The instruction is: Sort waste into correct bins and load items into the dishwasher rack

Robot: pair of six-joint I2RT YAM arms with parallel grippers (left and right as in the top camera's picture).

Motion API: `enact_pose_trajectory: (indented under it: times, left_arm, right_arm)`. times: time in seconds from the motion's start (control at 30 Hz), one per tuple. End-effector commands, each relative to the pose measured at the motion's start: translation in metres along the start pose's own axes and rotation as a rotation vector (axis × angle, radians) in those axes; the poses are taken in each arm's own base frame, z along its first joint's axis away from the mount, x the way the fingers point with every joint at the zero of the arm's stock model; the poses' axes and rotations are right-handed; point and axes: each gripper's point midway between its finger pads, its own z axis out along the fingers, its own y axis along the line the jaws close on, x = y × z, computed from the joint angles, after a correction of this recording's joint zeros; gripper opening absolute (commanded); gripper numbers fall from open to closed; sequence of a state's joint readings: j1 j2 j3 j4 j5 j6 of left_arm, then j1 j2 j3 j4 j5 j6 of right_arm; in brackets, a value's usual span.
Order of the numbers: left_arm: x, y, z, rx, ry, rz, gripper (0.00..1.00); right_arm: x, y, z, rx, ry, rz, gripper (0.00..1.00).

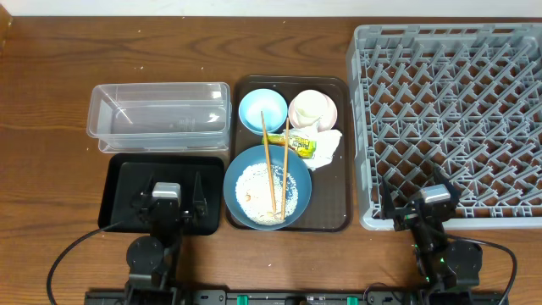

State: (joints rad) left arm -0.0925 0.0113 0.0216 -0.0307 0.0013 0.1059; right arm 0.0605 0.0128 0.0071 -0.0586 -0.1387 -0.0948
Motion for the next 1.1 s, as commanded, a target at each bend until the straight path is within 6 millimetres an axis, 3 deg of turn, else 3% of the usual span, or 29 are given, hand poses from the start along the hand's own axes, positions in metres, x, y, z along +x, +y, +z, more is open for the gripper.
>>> enact_pose_trajectory:
  times: [0.0, 0.97, 1.07]
  left_arm:
    - [0.0192, 0.0008, 0.0011, -0.005, 0.061, 0.013, 0.91]
    - [0.0177, 0.0006, 0.0012, -0.003, 0.055, 0.011, 0.91]
    - [0.0151, -0.0088, 0.0008, 0.052, 0.047, 0.009, 0.91]
  right_arm:
    - [0.0016, 0.0015, 0.0002, -0.006, 0.005, 0.012, 0.99]
    - [0.0016, 0.0015, 0.0002, -0.006, 0.005, 0.012, 0.99]
    - [0.0016, 0.0015, 0.0002, -0.006, 0.005, 0.012, 0.99]
